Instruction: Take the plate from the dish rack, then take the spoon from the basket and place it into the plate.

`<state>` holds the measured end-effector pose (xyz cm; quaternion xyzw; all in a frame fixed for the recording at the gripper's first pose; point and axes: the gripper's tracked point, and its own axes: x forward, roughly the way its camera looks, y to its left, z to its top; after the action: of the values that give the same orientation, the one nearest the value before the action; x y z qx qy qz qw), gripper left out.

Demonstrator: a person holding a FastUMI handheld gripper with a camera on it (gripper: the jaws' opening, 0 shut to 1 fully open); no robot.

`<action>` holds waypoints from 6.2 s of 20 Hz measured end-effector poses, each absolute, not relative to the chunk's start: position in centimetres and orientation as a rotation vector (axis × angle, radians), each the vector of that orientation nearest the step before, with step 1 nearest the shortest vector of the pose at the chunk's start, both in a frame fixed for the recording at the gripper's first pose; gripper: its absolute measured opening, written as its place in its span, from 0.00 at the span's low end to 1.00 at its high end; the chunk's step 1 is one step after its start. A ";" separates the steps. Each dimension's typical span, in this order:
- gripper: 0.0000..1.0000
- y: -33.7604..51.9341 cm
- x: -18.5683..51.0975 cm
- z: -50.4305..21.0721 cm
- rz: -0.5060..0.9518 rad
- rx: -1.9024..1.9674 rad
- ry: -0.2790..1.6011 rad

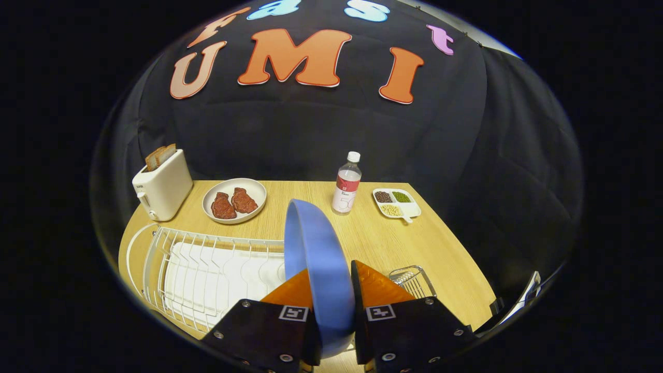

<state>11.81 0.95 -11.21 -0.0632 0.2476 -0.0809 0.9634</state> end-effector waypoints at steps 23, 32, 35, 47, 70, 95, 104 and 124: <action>0.26 3.3 -3.3 -10.5 0.098 0.318 0.470; 0.26 6.1 -8.8 -17.9 0.207 0.551 0.618; 0.26 7.0 -9.4 -20.4 0.219 0.585 0.666; 0.26 10.8 -10.0 -28.3 0.252 0.666 0.850; 0.58 3.7 -5.9 -28.0 0.115 0.522 0.830; 0.77 -11.2 6.3 -17.3 -0.007 -0.103 0.387; 0.14 -12.2 6.9 -18.0 -0.010 -0.073 0.379; 0.08 -11.4 1.7 -9.5 -0.102 -0.052 0.261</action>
<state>1.66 -11.45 -9.47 -0.0261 0.1301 -0.0509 0.9899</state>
